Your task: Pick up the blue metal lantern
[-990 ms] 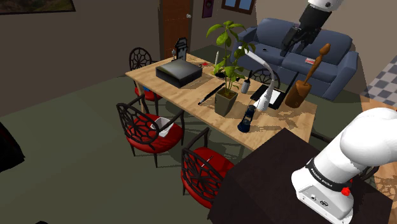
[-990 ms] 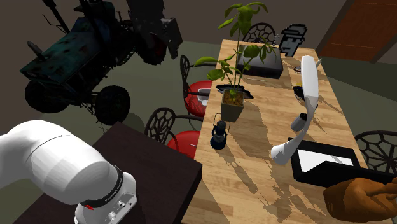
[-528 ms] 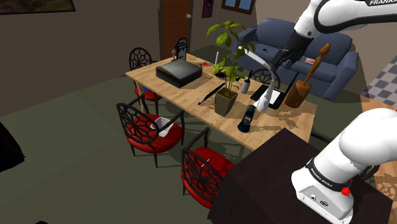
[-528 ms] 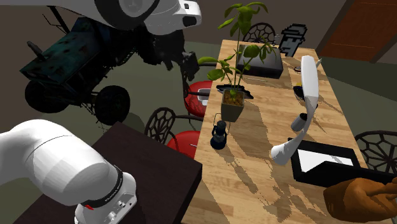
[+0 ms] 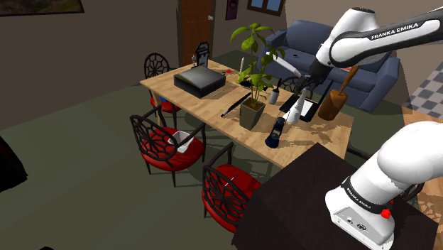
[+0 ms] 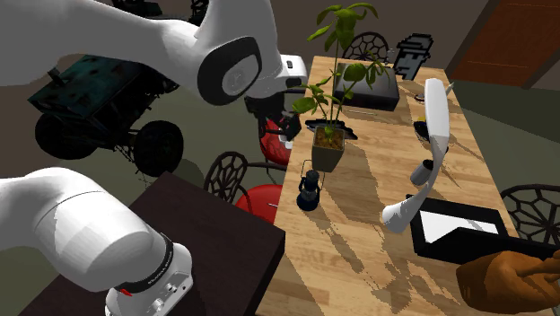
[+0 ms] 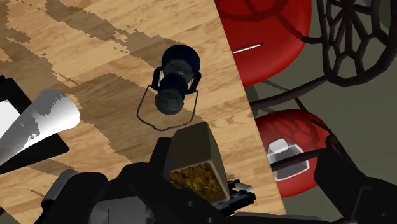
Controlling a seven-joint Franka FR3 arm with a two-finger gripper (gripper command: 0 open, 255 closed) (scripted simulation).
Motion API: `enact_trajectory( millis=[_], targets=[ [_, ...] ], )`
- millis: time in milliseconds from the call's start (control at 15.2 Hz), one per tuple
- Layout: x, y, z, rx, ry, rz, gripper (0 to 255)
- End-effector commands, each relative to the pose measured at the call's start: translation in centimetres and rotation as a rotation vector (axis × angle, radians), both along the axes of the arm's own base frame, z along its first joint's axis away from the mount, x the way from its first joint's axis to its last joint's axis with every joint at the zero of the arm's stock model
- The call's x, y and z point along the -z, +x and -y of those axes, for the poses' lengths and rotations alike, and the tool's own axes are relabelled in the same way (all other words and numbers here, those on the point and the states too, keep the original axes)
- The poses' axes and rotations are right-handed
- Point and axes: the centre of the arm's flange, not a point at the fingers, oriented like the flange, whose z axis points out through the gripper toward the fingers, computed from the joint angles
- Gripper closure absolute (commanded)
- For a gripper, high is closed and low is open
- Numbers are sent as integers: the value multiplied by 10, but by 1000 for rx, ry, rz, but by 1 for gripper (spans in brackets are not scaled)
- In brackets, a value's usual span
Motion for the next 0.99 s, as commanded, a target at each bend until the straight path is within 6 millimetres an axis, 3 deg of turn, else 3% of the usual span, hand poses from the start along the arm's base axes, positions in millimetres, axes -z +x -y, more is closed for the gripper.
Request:
enact_trajectory(
  millis=[0,924],
  targets=[
    [24,4,6,2,-4,11,0],
    [187,50,75,16,-22,67,0]
  ],
)
